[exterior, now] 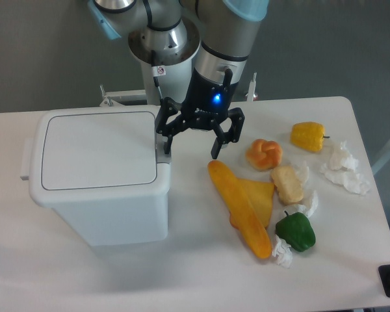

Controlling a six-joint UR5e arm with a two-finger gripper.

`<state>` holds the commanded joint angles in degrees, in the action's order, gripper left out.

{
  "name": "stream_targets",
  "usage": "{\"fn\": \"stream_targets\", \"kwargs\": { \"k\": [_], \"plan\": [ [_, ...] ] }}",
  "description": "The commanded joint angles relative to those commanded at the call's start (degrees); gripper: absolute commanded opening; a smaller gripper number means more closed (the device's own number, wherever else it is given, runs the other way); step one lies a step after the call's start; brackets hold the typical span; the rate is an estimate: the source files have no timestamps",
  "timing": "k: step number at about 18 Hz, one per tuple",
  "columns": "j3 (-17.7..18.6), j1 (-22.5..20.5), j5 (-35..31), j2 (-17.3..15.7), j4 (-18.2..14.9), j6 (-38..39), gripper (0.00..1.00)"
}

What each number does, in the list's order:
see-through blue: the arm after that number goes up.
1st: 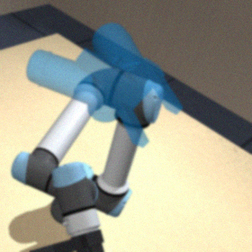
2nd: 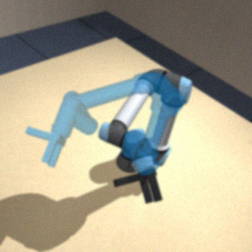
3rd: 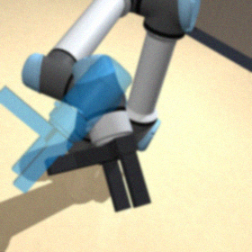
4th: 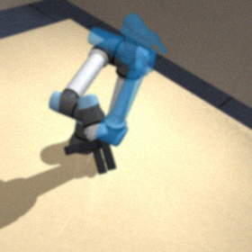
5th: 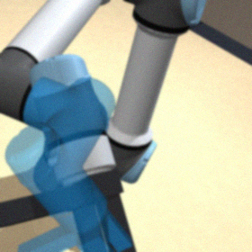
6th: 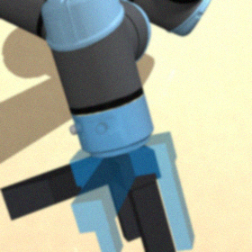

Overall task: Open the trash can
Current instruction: 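Press the gripper finger against the lid edge near the hinge, then push the lid edge so the white lid flips up open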

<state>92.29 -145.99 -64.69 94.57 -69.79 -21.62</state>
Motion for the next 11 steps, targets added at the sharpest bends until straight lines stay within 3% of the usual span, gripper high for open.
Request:
{"fn": "stream_targets", "kwargs": {
  "k": [11],
  "plan": [
    [0.44, -0.09, 0.09, -0.09, 0.0, 0.35, 1.0]
  ]
}}
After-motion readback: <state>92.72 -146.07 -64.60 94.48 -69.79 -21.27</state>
